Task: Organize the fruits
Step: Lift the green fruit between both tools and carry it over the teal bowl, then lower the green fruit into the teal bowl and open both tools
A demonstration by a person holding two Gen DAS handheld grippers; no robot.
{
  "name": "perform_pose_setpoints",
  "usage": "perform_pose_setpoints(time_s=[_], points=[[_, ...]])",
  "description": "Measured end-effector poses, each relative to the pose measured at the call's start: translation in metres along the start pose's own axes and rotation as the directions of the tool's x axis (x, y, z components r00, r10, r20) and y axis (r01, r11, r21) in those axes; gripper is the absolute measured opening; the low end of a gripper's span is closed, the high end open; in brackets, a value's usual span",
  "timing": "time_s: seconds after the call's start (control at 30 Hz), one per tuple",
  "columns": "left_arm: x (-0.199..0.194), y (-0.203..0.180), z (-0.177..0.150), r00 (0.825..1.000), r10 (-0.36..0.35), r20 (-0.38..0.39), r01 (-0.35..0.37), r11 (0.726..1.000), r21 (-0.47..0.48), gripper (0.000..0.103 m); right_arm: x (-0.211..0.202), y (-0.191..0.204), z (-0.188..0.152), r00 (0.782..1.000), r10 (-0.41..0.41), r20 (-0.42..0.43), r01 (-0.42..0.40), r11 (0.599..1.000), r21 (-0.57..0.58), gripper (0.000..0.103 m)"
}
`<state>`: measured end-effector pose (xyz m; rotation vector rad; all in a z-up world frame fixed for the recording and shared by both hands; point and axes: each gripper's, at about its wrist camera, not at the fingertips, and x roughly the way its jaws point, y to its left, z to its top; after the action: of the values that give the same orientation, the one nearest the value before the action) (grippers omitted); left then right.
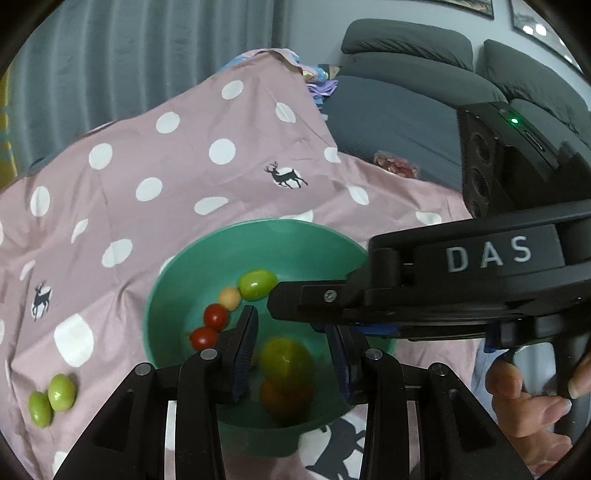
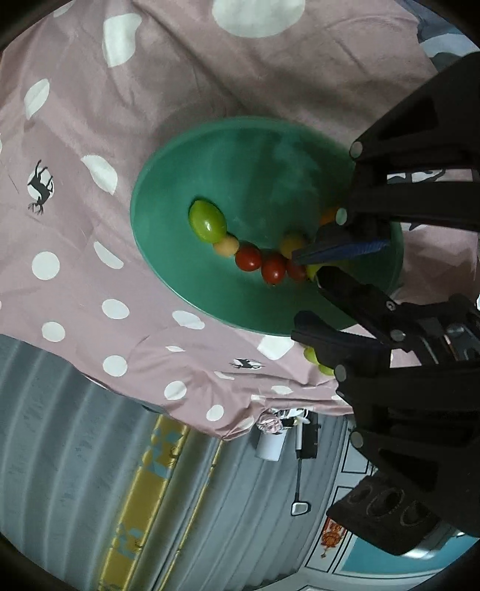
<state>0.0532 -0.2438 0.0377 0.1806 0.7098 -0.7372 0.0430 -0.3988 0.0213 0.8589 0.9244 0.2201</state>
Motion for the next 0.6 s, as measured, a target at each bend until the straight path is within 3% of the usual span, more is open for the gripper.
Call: perform_pose_setpoints(time_s=[0.07,0.13,0.2,0.3,0.4,0.6], points=[[0.000,0.001,0.000,1.000,-0.005,-0.018,0.005,1.000,-0.019,0.038,-0.005,-0.002,-0.001,1.000,-0.018,0.020,0.017,1.000,0.007,0.037],[-0.001,0.000,-0.002,0.999,0.003,-0.043,-0.004,1.000,-0.021,0.054,-0.010,-0.007,-0.002,0.999,-0.016,0.027,0.015,1.000,0.021,0.039],[-0.001,0.000,-0.005,0.997,0.028,-0.068,-0.029,0.999,-0.015,0.068,-0.013,-0.008,-0.003,0.999,-0.006,0.038,0.005,0.999,0.037,0.053],[-0.008,0.004,-0.012,0.997,0.040,-0.061,-0.041,0.999,-0.018,0.069,-0.014,-0.003,-0.006,0.999,-0.010,0.049,0.008,0.999,0.040,0.071],[-0.013,0.014,-0.017,0.995,0.054,-0.082,-0.057,0.998,-0.031,0.082,-0.009,0.004,-0.011,1.000,0.006,0.031,-0.007,0.999,0.032,0.075],[-0.031,0.045,-0.034,0.991,0.099,-0.085,-0.104,0.992,-0.066,0.082,0.008,0.025,-0.022,1.000,-0.007,0.000,0.007,1.000,-0.006,0.081]])
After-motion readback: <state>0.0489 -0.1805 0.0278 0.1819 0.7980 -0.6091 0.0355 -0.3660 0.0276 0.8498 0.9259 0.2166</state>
